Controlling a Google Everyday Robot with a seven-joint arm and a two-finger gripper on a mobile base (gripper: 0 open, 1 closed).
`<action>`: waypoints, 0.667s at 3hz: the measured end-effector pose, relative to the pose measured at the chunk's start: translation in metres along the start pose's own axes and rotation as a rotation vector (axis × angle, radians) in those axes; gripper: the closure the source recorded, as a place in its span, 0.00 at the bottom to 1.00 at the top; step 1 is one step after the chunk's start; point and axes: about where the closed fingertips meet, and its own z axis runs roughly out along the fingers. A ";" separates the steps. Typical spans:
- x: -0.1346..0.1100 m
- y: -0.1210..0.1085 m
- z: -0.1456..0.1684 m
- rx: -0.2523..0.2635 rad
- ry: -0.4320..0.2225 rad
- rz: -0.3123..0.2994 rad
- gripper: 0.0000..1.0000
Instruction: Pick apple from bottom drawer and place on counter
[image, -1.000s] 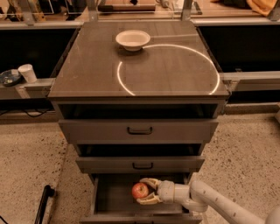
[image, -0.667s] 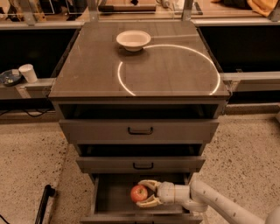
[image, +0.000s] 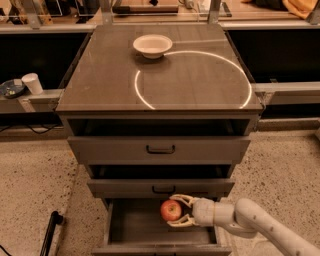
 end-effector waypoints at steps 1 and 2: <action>-0.068 0.003 -0.032 0.041 0.120 -0.145 1.00; -0.135 0.022 -0.048 0.059 0.182 -0.155 1.00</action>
Offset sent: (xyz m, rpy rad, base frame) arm -0.0830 -0.0607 0.3367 -0.5632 -0.2913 -0.1020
